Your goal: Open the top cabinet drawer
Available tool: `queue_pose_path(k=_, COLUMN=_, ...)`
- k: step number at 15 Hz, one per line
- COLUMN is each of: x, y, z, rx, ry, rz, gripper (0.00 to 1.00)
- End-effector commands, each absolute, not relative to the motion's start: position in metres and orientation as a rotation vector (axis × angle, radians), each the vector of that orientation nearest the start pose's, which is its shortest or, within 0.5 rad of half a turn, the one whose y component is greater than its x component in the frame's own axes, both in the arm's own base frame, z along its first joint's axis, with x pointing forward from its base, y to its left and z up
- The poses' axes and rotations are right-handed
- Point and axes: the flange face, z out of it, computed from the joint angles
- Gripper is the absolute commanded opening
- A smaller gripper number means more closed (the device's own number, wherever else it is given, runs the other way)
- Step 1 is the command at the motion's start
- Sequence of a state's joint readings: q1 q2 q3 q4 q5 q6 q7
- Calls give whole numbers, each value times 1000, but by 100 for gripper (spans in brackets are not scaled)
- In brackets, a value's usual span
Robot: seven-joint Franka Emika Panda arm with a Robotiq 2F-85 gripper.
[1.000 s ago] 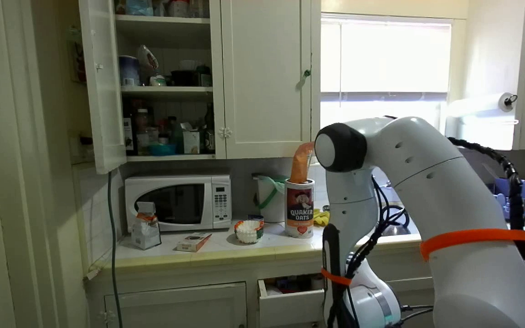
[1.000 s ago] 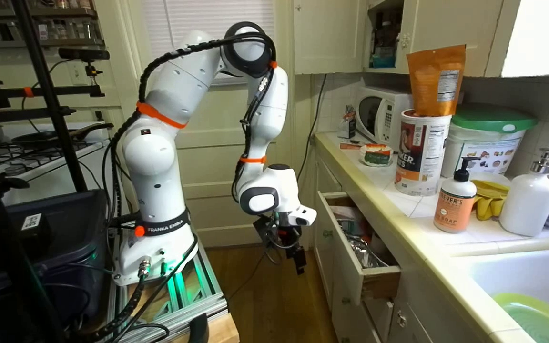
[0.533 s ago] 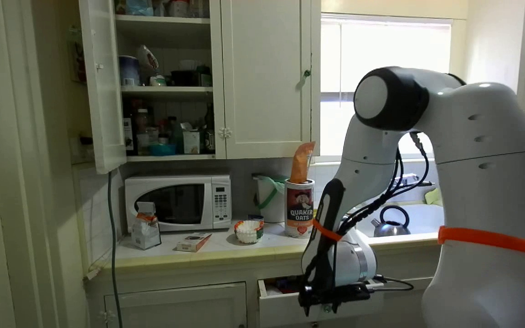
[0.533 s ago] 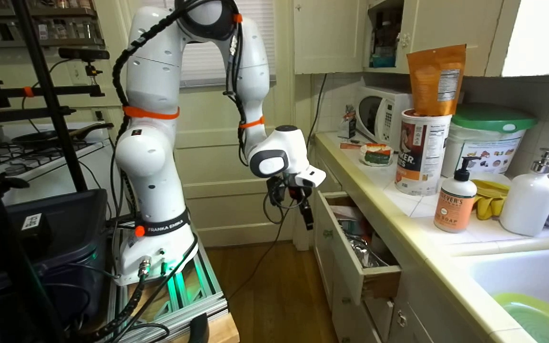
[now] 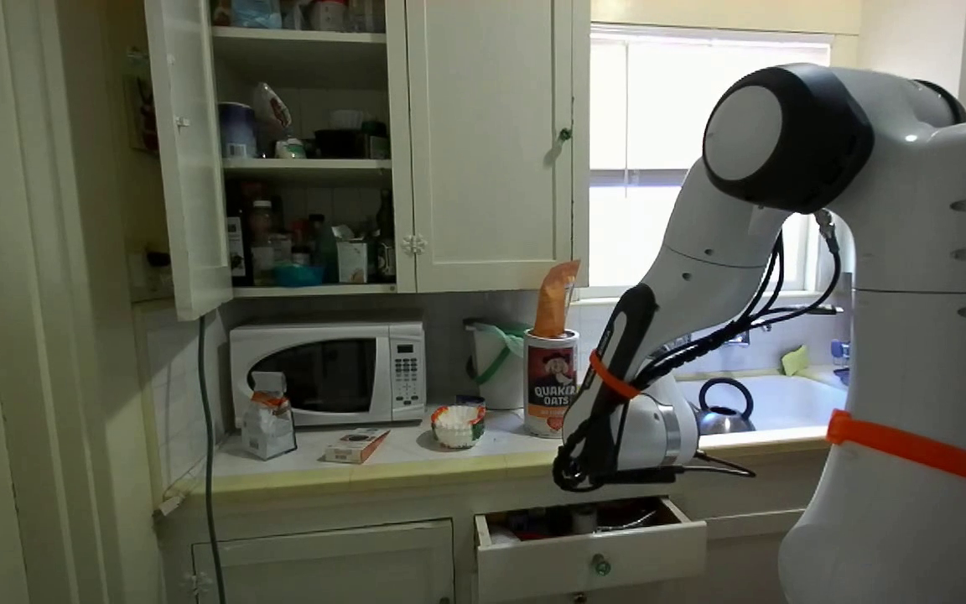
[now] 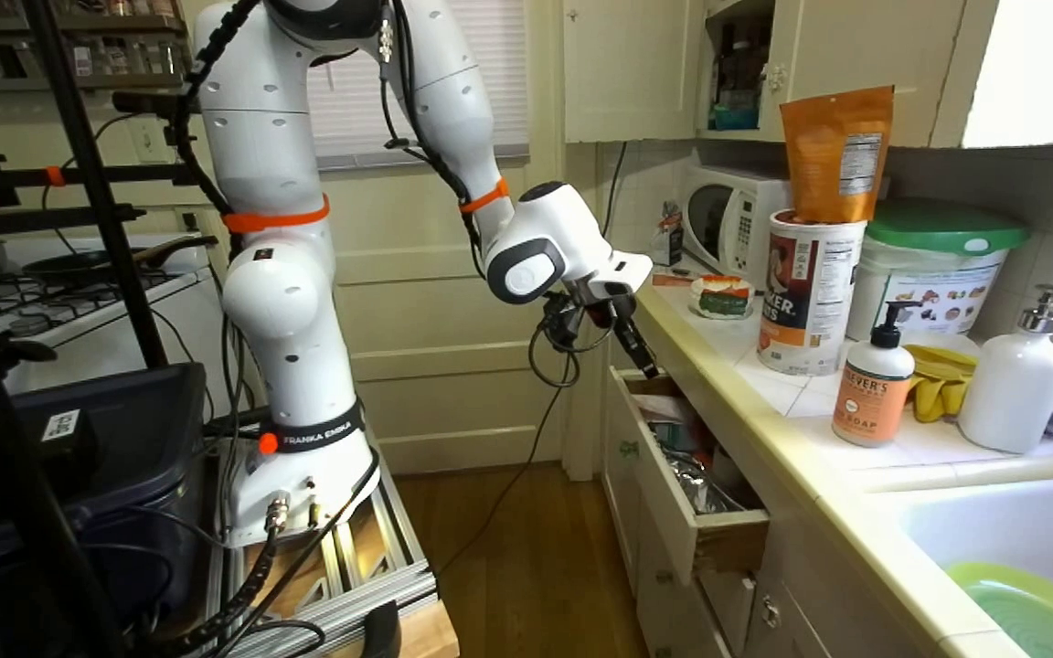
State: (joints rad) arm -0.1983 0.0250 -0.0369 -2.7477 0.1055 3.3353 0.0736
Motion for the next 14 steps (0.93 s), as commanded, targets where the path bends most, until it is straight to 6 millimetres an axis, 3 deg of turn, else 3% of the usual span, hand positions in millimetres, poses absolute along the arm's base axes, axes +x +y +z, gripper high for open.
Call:
queue_pose_path(k=1, x=416, y=-131, z=258, rx=-3062, ry=543, rz=-938, gripper=12)
queue_pose_path(k=3, x=412, y=-133, z=246, rx=-3104, ry=505, rz=-950, gripper=1)
queue_pose_path(k=10, x=429, y=-109, z=206, rx=-3154, ry=441, rz=-982, gripper=0)
queue_pose_path(k=14, x=449, y=-115, z=193, rx=-3176, ry=446, rz=-966, gripper=0)
